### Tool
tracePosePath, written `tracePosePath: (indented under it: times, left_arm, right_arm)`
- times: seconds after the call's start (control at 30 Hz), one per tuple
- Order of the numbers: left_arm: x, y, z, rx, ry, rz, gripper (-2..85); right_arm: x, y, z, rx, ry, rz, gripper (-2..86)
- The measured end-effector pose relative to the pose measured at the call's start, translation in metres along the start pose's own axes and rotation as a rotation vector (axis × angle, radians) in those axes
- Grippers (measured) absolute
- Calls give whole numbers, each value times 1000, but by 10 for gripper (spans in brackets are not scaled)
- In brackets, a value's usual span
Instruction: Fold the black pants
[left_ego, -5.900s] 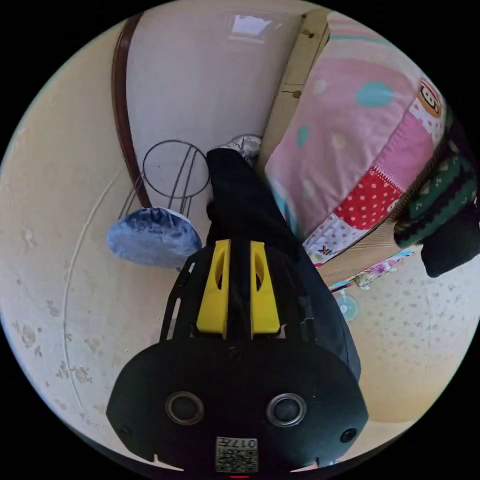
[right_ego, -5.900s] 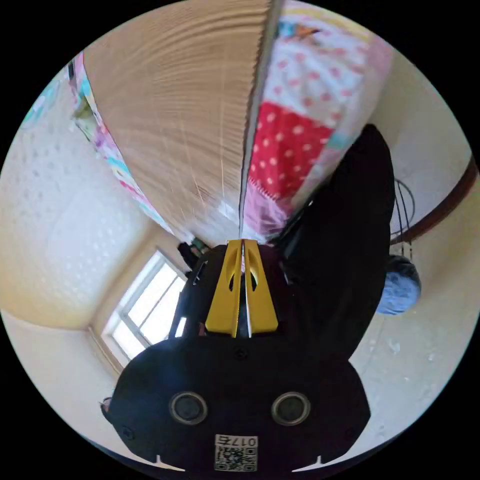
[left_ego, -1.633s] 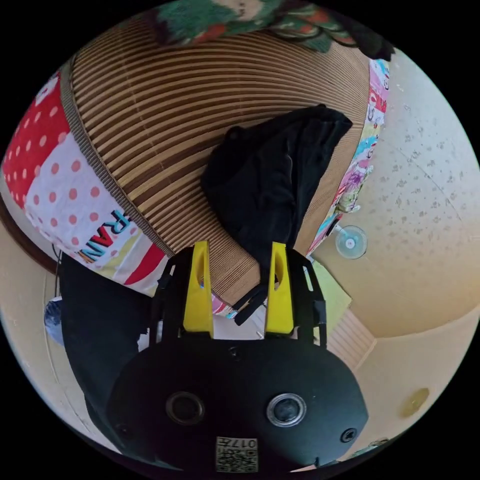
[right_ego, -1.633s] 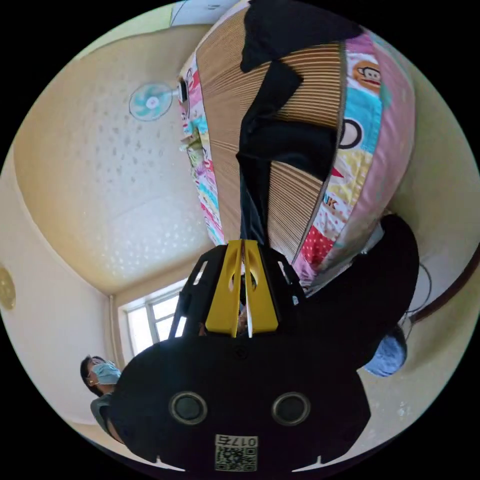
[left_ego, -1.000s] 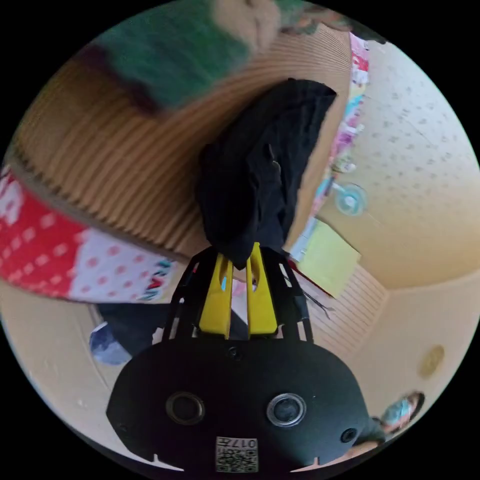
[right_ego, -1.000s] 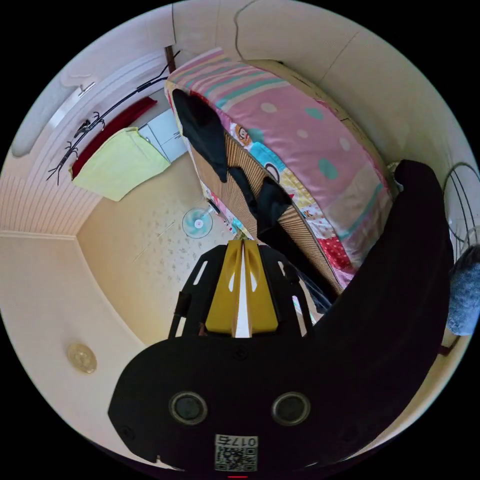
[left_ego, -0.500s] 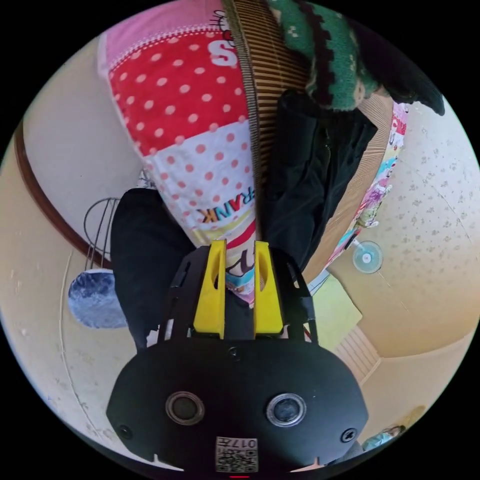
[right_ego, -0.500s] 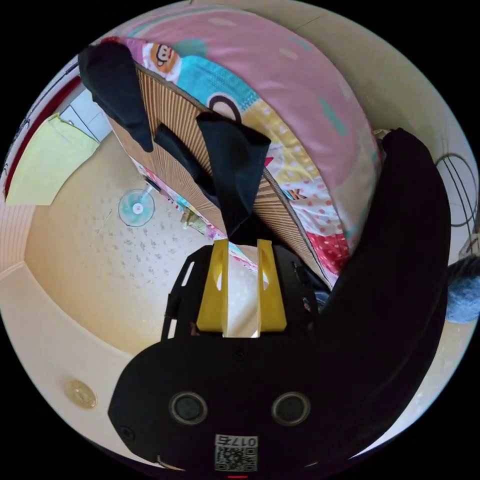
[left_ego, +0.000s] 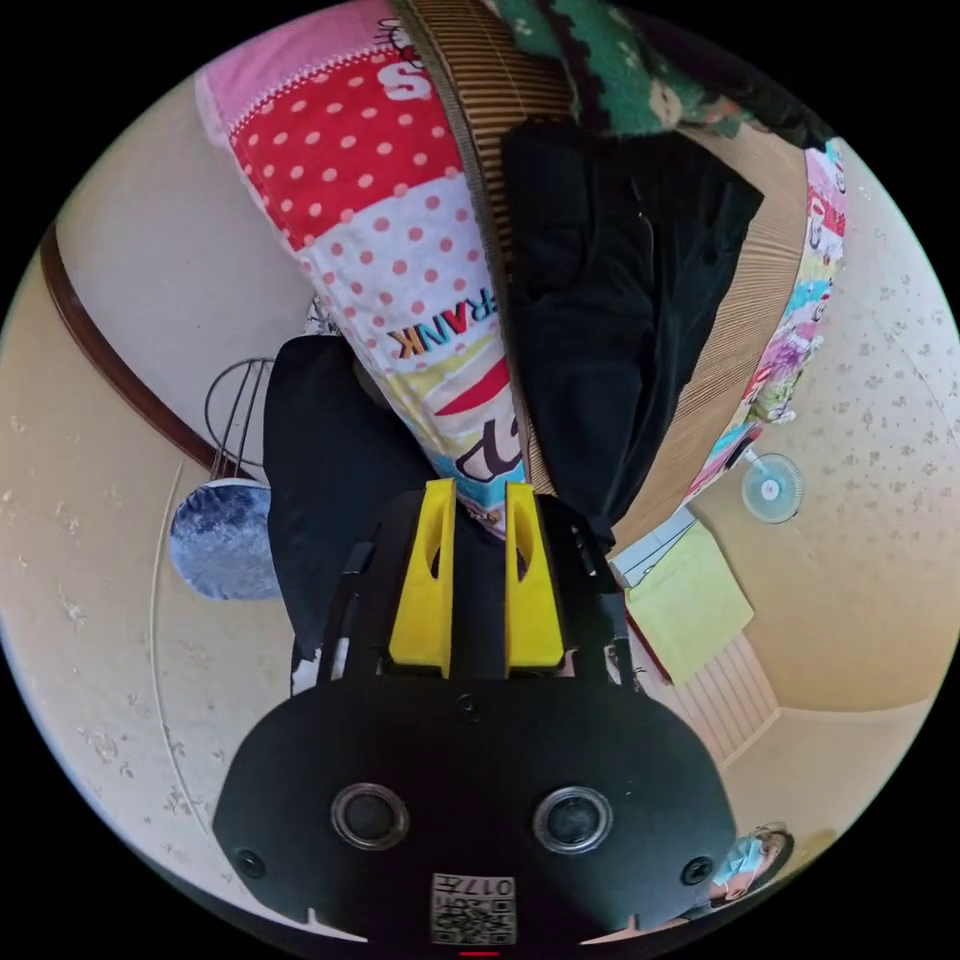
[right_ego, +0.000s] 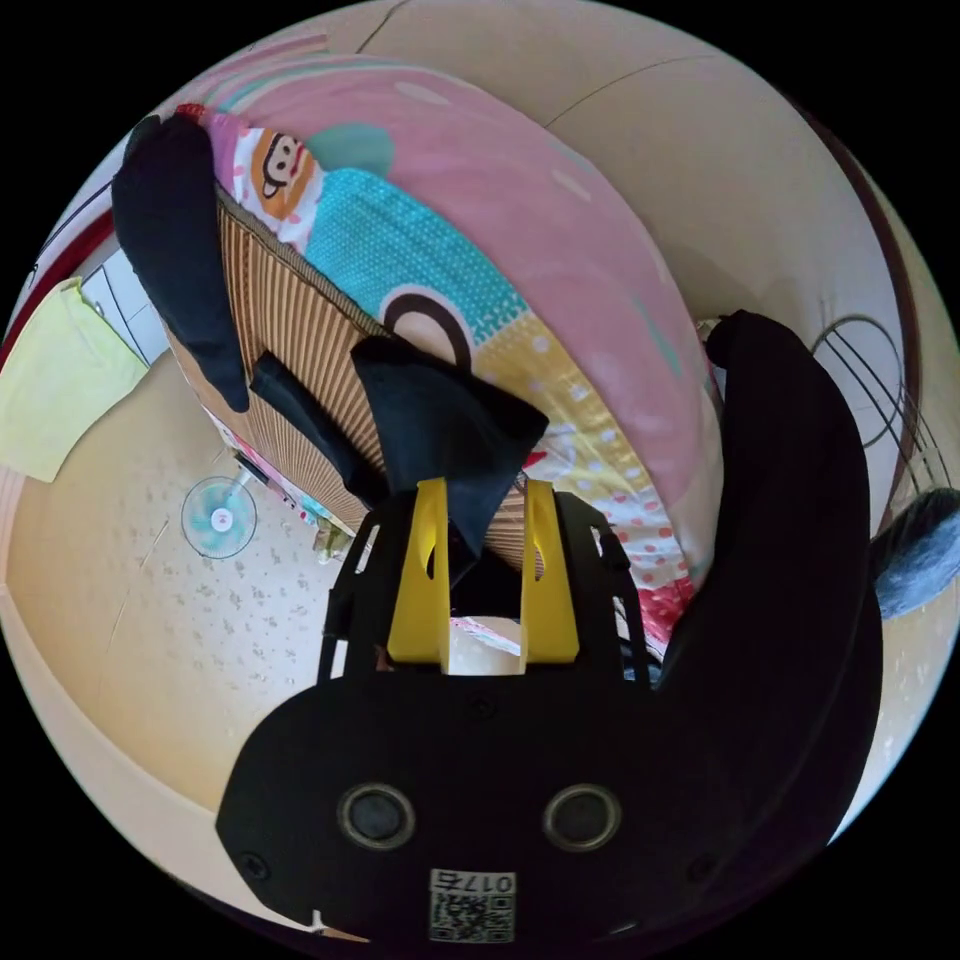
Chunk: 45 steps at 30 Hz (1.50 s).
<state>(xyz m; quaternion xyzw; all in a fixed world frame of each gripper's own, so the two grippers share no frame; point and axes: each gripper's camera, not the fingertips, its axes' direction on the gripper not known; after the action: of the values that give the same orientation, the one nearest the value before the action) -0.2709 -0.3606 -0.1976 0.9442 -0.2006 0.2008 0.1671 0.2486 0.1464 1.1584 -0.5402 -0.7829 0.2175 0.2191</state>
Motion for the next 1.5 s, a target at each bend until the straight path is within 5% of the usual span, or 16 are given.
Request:
tracePosePath:
  times: [0.2,0.43,0.53,0.6,0.67,0.87,1.0,1.3,1.5]
  left_arm:
    - [11,-1,15,-35,-21,0,93]
    - [21,-13,15,-64,-125,64,119]
    - [15,-14,10,-34,-120,52,123]
    - [8,-15,9,-14,-99,32,128]
    - [0,-16,8,31,-57,4,139]
    - [-13,-19,9,230,54,-63,162]
    - [-13,-12,8,413,92,-93,167]
    - [-34,-15,15,316,95,-120,82]
    - [-32,4,-15,202,133,165,45]
  right_arm:
    - [-36,-11,-16,-142,179,-26,33]
    - [-160,13,-73,-321,25,-559,12]
    - [-198,25,-116,-219,250,-662,11]
    - [-199,27,-147,-55,349,-600,10]
    - [-171,36,-186,121,187,-443,9]
    - [-52,68,-170,56,-195,-126,20]
    - [-10,94,-143,-13,-157,-104,41]
    - [49,135,-82,-127,0,-112,99]
    - [61,127,-60,-65,-111,-39,111]
